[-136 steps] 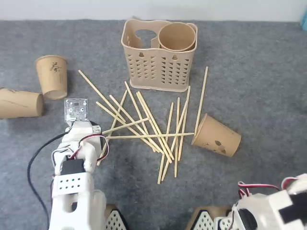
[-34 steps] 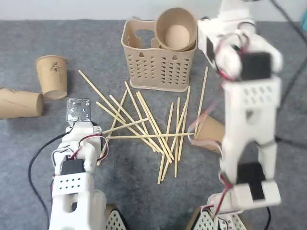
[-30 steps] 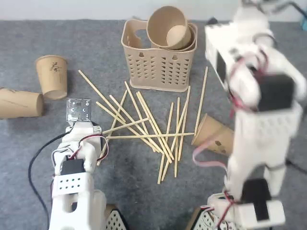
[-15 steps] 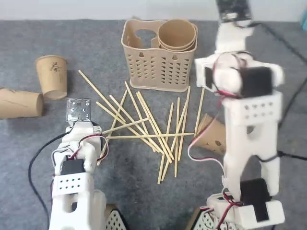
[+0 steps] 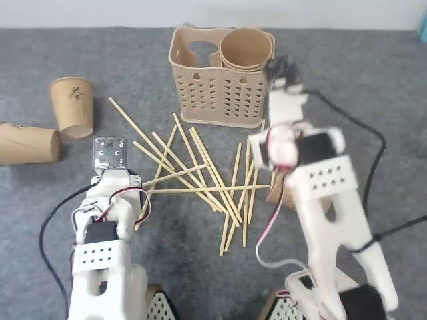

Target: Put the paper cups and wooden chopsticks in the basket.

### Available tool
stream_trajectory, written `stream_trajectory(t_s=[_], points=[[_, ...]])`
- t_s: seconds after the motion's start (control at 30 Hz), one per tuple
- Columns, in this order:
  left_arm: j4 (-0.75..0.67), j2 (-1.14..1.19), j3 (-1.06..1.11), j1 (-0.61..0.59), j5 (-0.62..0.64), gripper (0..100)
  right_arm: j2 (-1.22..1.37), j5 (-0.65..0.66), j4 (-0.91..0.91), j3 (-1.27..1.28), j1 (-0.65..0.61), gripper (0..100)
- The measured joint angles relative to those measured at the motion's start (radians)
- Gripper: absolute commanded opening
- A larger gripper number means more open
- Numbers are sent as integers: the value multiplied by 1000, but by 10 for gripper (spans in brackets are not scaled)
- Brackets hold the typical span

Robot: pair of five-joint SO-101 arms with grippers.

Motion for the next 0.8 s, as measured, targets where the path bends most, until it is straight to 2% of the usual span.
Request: stream_trajectory(t_s=[0.2, 0.4, 0.53, 0.67, 0.8], points=[[0, 0, 0, 0, 0, 13, -83, 0, -279, 350, -54, 8], [0, 0, 0, 0, -2, 13, -84, 26, -370, 480, -46, 8], [0, 0, 0, 0, -2, 13, -84, 98, -379, 517, 38, 8], [0, 0, 0, 0, -2, 13, -91, 187, -374, 532, 178, 8], [0, 0, 0, 0, -2, 13, -106, 273, -295, 532, 311, 8]])
